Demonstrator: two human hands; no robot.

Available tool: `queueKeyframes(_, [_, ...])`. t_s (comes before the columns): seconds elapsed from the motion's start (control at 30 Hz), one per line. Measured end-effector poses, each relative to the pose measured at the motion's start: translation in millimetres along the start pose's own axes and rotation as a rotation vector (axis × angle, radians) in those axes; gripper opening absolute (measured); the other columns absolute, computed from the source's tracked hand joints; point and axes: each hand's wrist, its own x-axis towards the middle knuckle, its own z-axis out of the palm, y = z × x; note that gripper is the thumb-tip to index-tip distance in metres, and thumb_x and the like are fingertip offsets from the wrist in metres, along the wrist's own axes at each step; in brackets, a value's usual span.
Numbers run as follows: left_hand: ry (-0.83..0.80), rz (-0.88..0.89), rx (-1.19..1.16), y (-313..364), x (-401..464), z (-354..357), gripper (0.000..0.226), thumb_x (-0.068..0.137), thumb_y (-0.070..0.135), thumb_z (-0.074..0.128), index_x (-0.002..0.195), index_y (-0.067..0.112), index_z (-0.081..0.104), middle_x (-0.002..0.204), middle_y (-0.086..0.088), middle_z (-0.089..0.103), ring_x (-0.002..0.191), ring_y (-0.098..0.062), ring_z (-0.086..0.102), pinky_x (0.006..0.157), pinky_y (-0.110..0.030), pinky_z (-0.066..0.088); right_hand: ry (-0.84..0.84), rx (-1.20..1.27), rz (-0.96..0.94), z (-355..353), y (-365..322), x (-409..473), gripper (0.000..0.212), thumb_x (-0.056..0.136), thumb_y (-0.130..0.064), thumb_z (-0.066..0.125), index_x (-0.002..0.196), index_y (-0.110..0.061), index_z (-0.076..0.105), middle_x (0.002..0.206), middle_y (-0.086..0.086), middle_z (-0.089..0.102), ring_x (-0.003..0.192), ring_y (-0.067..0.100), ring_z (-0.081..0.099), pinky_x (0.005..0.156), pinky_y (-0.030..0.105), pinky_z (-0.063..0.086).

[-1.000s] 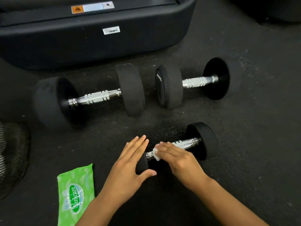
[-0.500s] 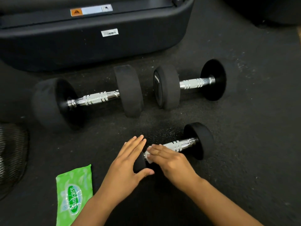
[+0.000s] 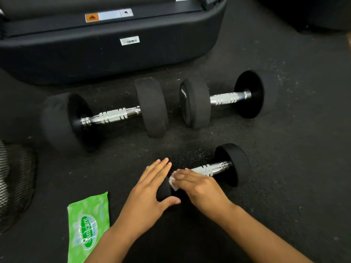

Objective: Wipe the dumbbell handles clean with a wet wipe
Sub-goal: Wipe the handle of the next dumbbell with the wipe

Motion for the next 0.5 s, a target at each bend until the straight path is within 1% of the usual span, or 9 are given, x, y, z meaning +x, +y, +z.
queueKeyframes(0.07, [0.003,0.000,0.007,0,1,0,0.088,0.069,0.045,0.074,0.140,0.031,0.024,0.145,0.027,0.016,0.137,0.009,0.006,0.113,-0.017,0.002,-0.013,-0.027,0.033,-3,1,8,0.034,0.080,-0.019,0.047,0.101,-0.008,0.070,0.105,0.006,0.070,0.100,0.019,0.065,0.094,0.031,0.047])
queueKeyframes(0.13, [0.009,-0.006,0.017,-2,3,0,0.089,0.067,0.043,0.076,0.139,0.029,0.026,0.144,0.026,0.018,0.137,0.008,0.008,0.113,-0.020,0.006,-0.025,-0.030,0.059,2,-6,12,0.037,0.079,-0.021,0.046,0.102,-0.006,0.070,0.104,0.008,0.070,0.099,0.020,0.066,0.096,0.029,0.044])
queueKeyframes(0.23, [-0.007,-0.007,-0.002,-2,2,-1,0.089,0.067,0.050,0.074,0.140,0.029,0.027,0.145,0.027,0.017,0.137,0.008,0.009,0.113,-0.020,0.007,-0.015,0.005,-0.003,-3,-3,2,0.030,0.083,-0.018,0.048,0.098,-0.007,0.071,0.107,0.006,0.069,0.105,0.018,0.062,0.099,0.028,0.043])
queueKeyframes(0.3, [-0.007,-0.006,-0.002,-1,1,-1,0.087,0.068,0.054,0.069,0.140,0.032,0.024,0.146,0.028,0.015,0.137,0.009,0.007,0.113,-0.018,0.004,0.000,-0.023,0.003,-9,2,6,0.026,0.080,-0.014,0.053,0.097,-0.008,0.071,0.104,0.005,0.070,0.101,0.018,0.064,0.096,0.029,0.045])
queueKeyframes(0.37, [0.005,-0.008,0.004,-2,1,0,0.087,0.067,0.062,0.062,0.140,0.032,0.025,0.146,0.027,0.017,0.137,0.008,0.008,0.113,-0.018,0.005,-0.016,-0.053,0.035,-4,-3,11,0.029,0.077,-0.014,0.054,0.100,-0.008,0.070,0.102,0.006,0.071,0.097,0.019,0.066,0.094,0.028,0.044])
queueKeyframes(0.43, [0.005,-0.015,-0.005,-3,1,0,0.088,0.065,0.067,0.057,0.141,0.031,0.028,0.145,0.028,0.018,0.137,0.008,0.009,0.113,-0.020,0.007,-0.044,-0.016,0.027,1,-8,6,0.033,0.082,-0.018,0.048,0.105,-0.008,0.069,0.110,0.007,0.068,0.106,0.019,0.062,0.099,0.029,0.041])
queueKeyframes(0.5, [-0.006,-0.016,-0.011,-2,0,0,0.089,0.066,0.066,0.059,0.141,0.032,0.027,0.145,0.029,0.017,0.137,0.008,0.008,0.113,-0.019,0.006,-0.065,0.014,-0.024,-6,4,-4,0.028,0.085,-0.014,0.049,0.105,-0.009,0.069,0.115,0.005,0.066,0.113,0.018,0.057,0.103,0.029,0.040])
